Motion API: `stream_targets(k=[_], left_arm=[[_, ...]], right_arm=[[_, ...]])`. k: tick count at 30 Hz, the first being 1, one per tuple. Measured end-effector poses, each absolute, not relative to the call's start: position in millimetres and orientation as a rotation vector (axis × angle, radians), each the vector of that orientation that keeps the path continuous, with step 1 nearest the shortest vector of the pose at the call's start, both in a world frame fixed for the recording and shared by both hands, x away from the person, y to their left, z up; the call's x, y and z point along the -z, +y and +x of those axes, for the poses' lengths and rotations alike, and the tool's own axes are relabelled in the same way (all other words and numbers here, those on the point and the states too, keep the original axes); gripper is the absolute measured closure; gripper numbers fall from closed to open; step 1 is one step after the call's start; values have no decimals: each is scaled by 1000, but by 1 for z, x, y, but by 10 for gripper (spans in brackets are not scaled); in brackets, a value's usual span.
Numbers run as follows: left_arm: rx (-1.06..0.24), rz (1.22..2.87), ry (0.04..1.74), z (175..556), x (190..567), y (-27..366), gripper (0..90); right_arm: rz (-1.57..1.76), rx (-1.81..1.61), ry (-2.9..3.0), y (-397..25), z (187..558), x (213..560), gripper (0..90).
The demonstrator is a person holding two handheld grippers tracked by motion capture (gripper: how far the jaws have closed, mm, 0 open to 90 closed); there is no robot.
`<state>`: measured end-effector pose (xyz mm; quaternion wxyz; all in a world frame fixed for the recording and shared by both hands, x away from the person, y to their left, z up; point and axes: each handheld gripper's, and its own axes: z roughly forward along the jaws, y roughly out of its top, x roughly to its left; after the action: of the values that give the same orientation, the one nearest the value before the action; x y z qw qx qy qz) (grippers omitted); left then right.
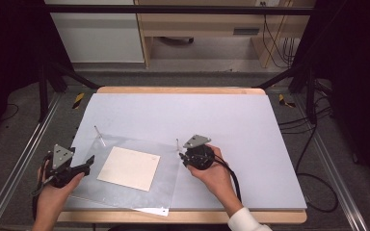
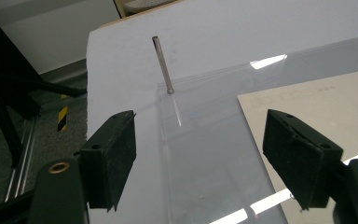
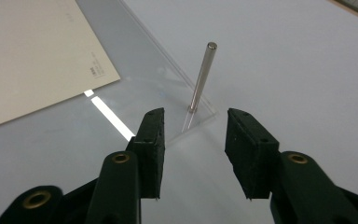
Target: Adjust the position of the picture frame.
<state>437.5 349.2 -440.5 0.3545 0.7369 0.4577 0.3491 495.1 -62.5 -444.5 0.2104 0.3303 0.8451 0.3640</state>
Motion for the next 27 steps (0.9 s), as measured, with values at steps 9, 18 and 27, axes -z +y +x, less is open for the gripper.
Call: stream_targets(k=[9,18,27], left_arm=[[-886,1915,1193,438,442,349,250],[-888,1913,1212,439,443,350,238],[-870,1912,1220,438,442,350,253]], right_arm=[[980,-994,2401,-47,528,451,663],[1031,-979,2421,-38,541,456,712],[1041,-969,2439,-35,544,459,782]])
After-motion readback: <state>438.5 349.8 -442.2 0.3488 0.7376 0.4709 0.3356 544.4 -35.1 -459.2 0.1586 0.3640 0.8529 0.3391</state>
